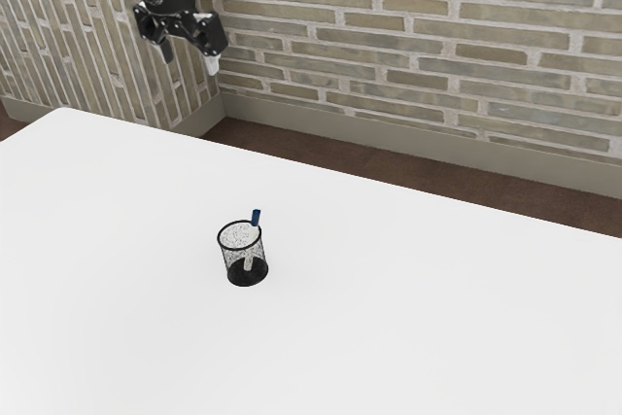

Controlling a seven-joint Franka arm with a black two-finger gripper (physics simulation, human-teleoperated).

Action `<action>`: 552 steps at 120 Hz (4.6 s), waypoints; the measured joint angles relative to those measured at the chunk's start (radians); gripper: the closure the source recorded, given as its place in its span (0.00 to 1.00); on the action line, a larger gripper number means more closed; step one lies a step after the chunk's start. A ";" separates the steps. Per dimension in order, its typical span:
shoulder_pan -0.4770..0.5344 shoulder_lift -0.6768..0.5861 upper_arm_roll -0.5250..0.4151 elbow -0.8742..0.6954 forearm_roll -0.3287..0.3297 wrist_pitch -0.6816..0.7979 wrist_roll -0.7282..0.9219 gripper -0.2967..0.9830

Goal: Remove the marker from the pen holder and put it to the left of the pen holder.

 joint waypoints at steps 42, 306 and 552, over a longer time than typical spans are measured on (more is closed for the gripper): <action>-0.098 0.192 -0.007 -0.032 0.005 0.034 -0.006 0.23; -0.149 0.271 0.127 -0.229 0.105 0.218 -0.073 0.83; -0.069 0.134 0.165 -0.121 0.003 0.013 -0.108 0.24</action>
